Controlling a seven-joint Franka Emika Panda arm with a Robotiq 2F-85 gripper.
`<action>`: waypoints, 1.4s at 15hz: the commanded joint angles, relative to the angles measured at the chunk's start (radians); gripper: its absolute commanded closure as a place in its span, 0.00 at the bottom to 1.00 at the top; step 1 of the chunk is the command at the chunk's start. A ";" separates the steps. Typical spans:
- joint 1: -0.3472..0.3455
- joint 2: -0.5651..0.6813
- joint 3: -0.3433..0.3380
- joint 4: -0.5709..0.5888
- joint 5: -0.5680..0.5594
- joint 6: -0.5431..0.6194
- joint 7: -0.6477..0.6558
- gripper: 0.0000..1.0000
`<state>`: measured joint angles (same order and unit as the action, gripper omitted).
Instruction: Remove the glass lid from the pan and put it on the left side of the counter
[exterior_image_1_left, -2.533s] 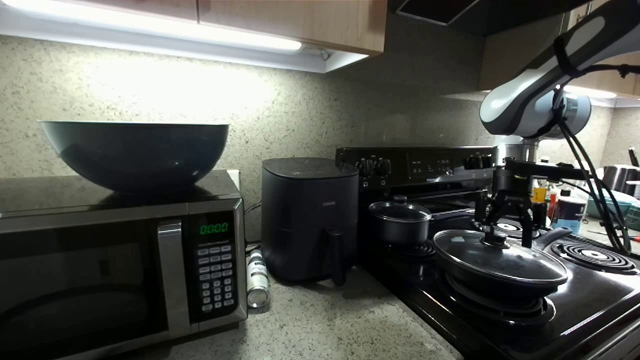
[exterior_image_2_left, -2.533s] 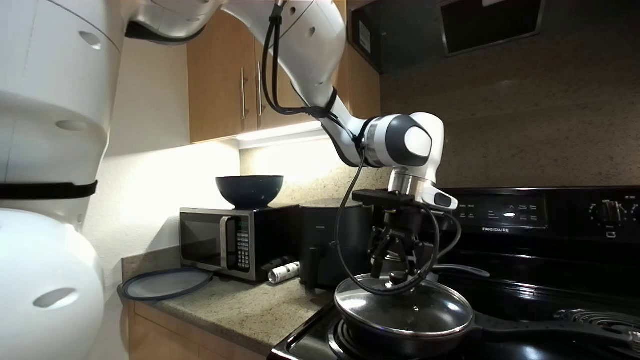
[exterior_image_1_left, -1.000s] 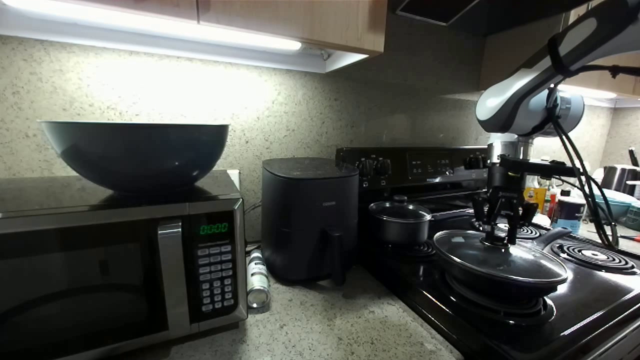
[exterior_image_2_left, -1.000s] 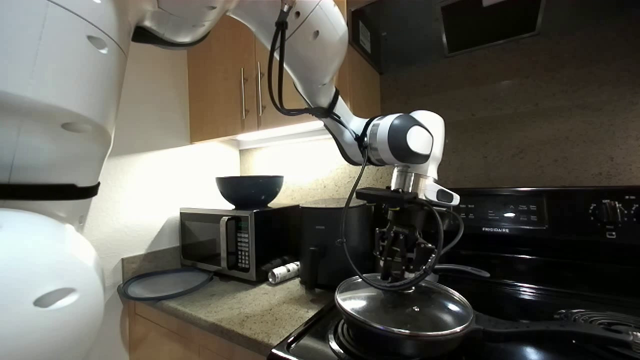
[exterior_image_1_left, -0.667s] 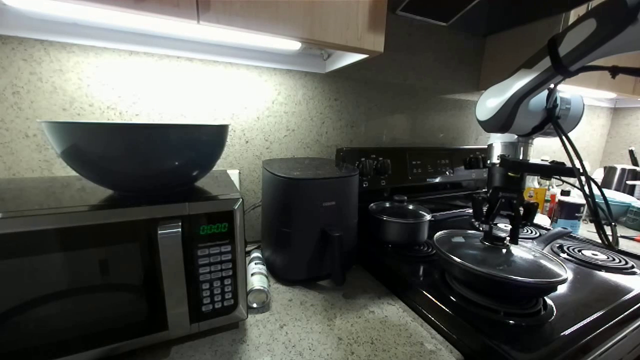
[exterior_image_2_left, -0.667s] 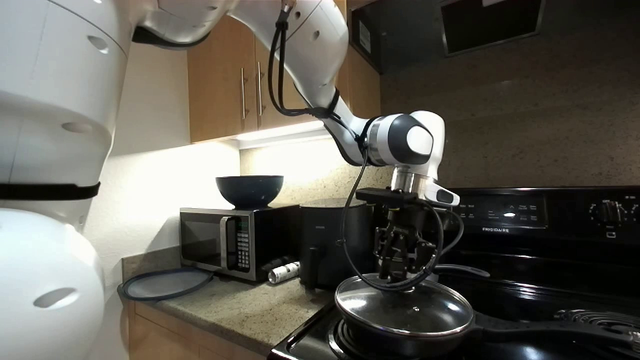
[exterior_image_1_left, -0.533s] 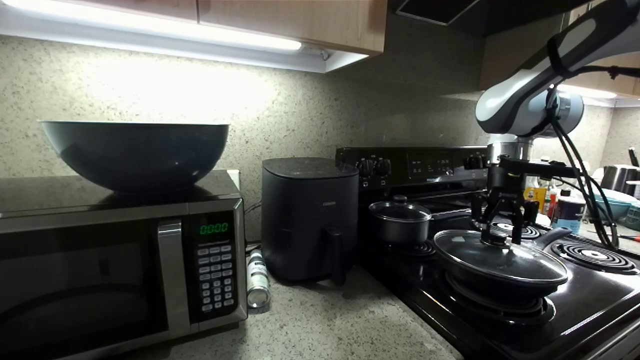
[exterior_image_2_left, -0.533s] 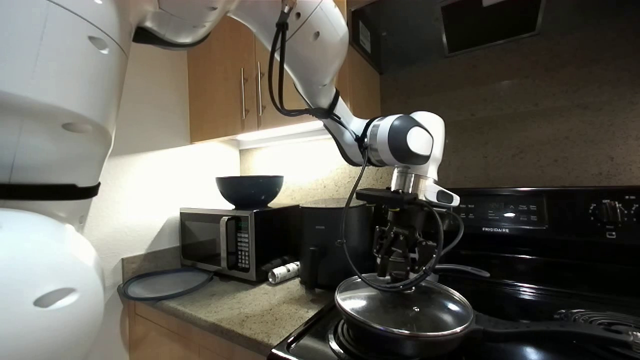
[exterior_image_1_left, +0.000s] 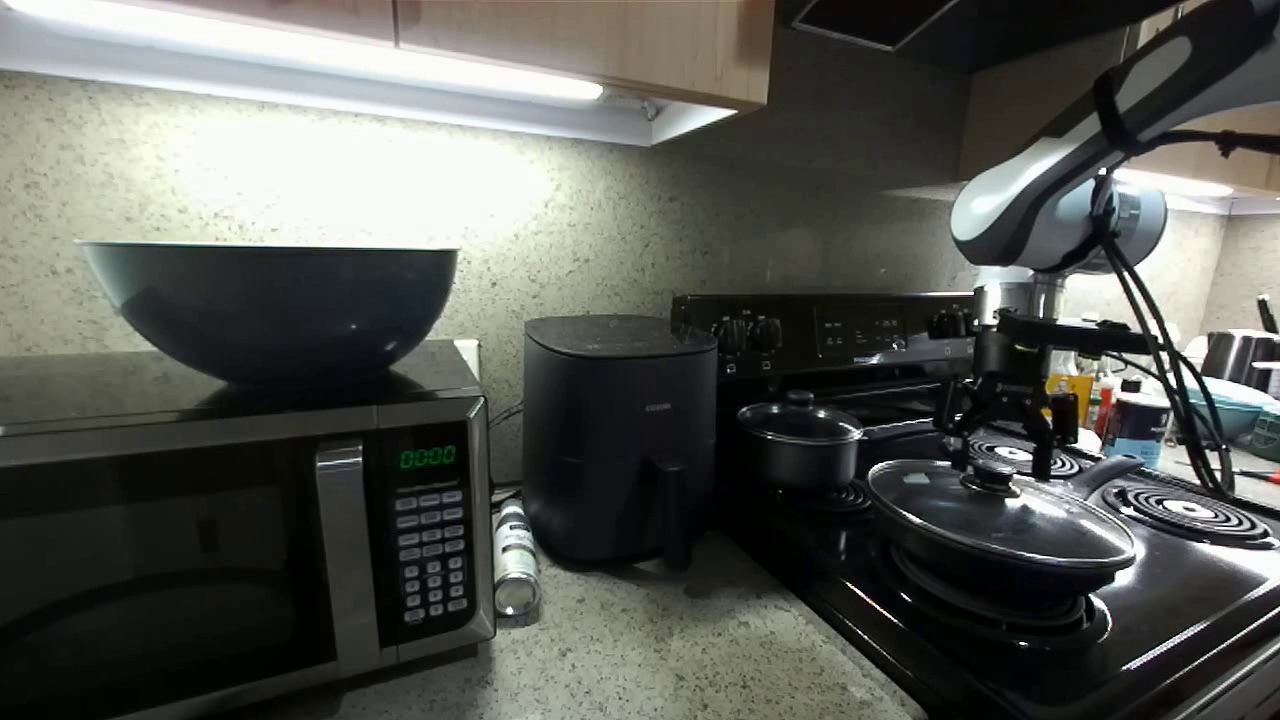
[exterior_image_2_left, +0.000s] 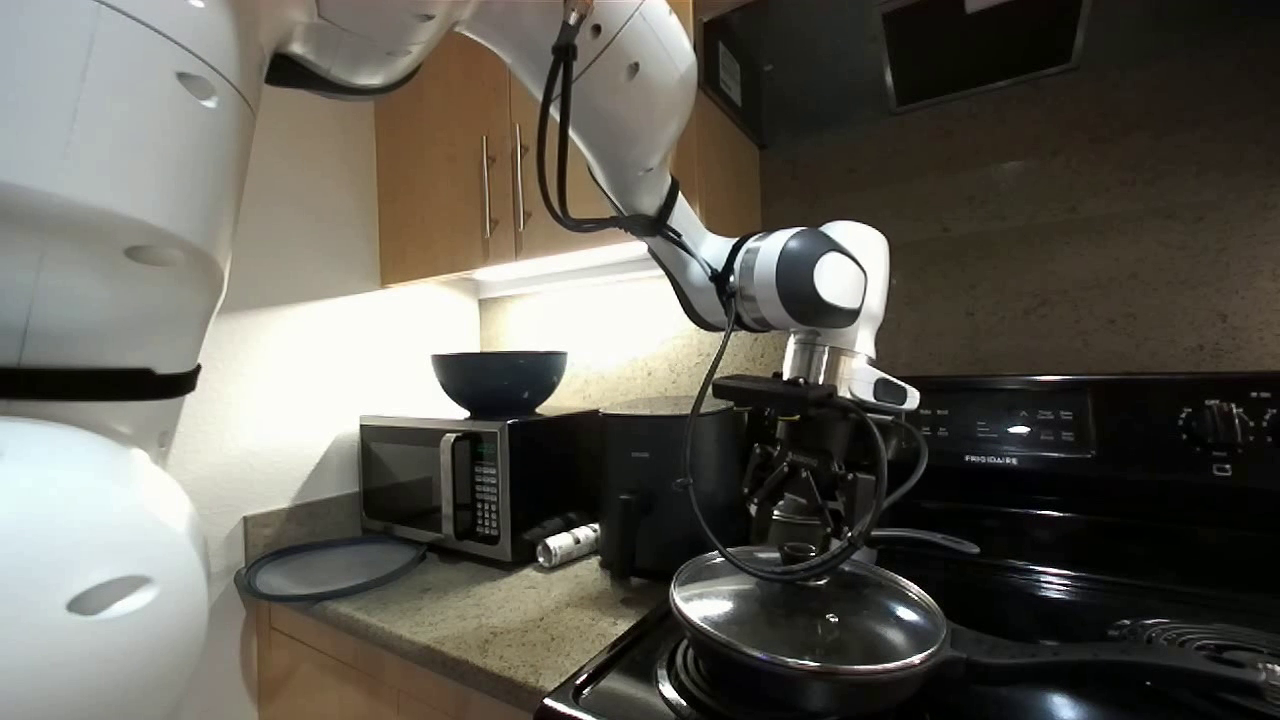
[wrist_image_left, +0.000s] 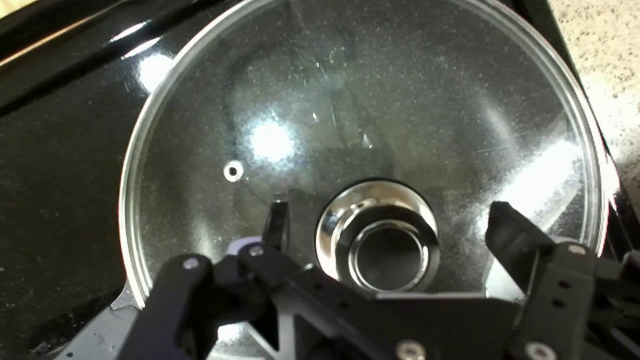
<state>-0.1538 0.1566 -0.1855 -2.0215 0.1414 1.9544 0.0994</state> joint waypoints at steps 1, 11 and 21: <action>-0.008 0.013 0.008 0.013 0.001 0.013 -0.005 0.00; -0.010 0.051 0.008 0.044 -0.002 0.014 -0.006 0.00; -0.010 0.077 0.002 0.085 -0.009 -0.007 0.024 0.66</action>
<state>-0.1559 0.2184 -0.1900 -1.9548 0.1401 1.9562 0.0998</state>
